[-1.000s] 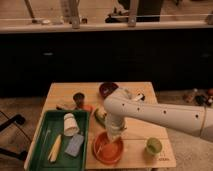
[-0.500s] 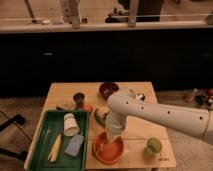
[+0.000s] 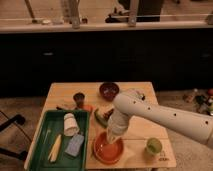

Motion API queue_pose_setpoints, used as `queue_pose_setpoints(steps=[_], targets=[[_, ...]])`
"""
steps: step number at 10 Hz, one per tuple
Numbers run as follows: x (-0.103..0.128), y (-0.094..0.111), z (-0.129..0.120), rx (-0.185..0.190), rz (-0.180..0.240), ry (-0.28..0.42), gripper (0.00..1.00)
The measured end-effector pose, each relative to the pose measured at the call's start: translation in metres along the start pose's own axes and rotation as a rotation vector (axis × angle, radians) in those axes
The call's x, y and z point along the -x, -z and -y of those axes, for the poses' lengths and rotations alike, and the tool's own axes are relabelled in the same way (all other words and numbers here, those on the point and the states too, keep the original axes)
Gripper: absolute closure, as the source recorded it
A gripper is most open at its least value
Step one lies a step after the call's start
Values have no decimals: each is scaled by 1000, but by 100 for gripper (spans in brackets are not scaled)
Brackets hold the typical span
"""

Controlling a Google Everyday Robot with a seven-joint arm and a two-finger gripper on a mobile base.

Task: Place fork in red bowl

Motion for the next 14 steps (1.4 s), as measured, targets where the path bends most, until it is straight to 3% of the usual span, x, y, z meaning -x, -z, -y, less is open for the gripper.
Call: queue_pose_setpoints(steps=[10,14], targets=[[7,-5,4,27,53,164,100],[3,-3,1,25,65,175,100]])
